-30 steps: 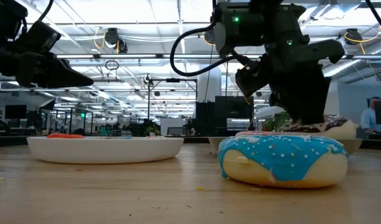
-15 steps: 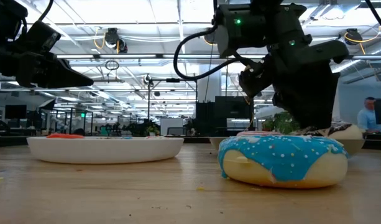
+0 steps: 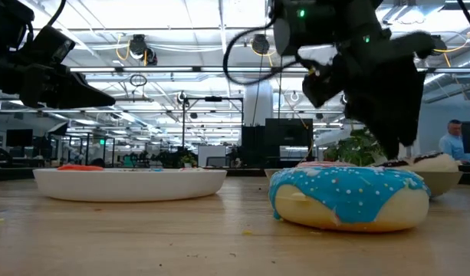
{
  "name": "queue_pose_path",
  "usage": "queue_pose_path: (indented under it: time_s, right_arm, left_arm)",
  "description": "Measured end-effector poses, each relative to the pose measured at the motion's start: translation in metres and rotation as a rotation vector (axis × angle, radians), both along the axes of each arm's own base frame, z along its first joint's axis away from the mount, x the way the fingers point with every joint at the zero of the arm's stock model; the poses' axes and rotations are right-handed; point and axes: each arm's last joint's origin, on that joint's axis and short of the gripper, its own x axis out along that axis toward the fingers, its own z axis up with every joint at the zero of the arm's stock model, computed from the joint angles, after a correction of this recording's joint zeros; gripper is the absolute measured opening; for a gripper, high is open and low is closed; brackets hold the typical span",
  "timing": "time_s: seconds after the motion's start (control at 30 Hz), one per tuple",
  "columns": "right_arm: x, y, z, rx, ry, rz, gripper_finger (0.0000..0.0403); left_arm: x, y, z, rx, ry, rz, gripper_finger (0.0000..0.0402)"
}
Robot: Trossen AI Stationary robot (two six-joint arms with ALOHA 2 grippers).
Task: Pick & Place donuts
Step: Put the large blue donut on the gray plate
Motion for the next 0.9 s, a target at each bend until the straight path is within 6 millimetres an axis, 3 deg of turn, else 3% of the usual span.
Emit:
queue_pose_path:
  time_s: [0.43, 0.57, 0.8, 0.9]
  right_arm:
    - [-0.021, 0.009, 0.091, 0.013, -0.537, -0.062, 0.0225]
    - [-0.021, 0.026, 0.103, -0.026, -0.687, -0.021, 0.0172]
    - [-0.012, 0.065, 0.098, 0.029, -0.801, 0.137, 0.0019]
    - [-0.01, 0.075, 0.094, 0.033, -0.812, 0.167, 0.0012]
  left_arm:
    - [0.0, 0.0, 0.0, 0.0, 0.001, 0.0, 0.0042]
    - [0.0, 0.0, 0.0, 0.0, 0.004, 0.0, 0.0042]
    - [0.0, 0.0, 0.0, 0.0, 0.004, 0.0, 0.0042]
    - [0.0, 0.0, 0.0, -0.004, 0.002, 0.001, 0.0042]
